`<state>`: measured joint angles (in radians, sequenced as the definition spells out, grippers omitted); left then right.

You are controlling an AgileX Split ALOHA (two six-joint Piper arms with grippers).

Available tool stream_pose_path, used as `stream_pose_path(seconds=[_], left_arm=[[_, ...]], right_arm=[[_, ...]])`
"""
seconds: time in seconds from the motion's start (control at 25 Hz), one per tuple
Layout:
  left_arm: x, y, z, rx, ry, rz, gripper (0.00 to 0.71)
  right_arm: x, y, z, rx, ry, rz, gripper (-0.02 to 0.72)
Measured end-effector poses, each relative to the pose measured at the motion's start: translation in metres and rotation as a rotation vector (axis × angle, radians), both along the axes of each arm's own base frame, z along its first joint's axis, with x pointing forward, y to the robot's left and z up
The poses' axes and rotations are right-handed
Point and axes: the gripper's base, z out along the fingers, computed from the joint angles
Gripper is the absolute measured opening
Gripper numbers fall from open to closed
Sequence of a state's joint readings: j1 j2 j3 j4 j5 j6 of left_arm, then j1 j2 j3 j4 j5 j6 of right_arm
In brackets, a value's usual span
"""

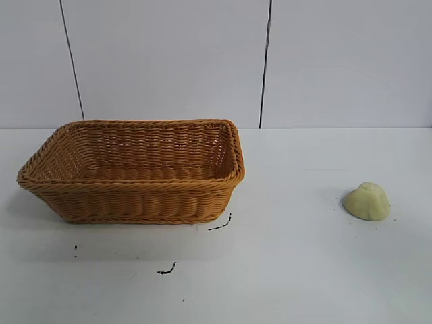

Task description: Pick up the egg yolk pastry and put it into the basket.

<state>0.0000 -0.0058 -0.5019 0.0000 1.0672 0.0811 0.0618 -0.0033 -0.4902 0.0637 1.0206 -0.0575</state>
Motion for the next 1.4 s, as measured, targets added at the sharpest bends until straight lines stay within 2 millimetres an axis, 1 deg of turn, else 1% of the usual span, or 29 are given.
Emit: stream_pose_path(seconds=[0.44,0.52,0.68,0.84,0.96,1.08,1.24,1.36,1.4], left_arm=[[0.000,0.000,0.000,0.000,0.000,0.000,0.697],[0.000,0.000,0.000,0.000,0.000,0.000,0.697],[0.000,0.000,0.000,0.000,0.000,0.000,0.697],[0.000,0.000,0.000,0.000,0.000,0.000,0.697],[0.000,0.000,0.000,0.000,0.000,0.000,0.697],[0.000,0.000,0.000,0.000,0.000,0.000,0.697],[0.000,0.000,0.000,0.000,0.000,0.000,0.697],[0.000,0.000,0.000,0.000,0.000,0.000,0.697],[0.000,0.000,0.000,0.000,0.000,0.000,0.697]], right_arm=[[0.001,0.000,0.000,0.000,0.004,0.000,0.614],[0.005,0.000,0.003,0.003,0.030,-0.002,0.614],[0.027,0.002,0.018,0.016,0.138,-0.013,0.614],[0.060,0.004,0.034,0.032,0.270,-0.031,0.614],[0.091,0.006,0.045,0.039,0.362,-0.044,0.614],[0.126,0.008,0.053,0.035,0.445,-0.048,0.614],[0.177,0.011,0.054,0.026,0.557,-0.052,0.614],[0.215,0.013,0.047,0.019,0.634,-0.055,0.614],[0.227,0.014,0.042,0.017,0.663,-0.056,0.614]])
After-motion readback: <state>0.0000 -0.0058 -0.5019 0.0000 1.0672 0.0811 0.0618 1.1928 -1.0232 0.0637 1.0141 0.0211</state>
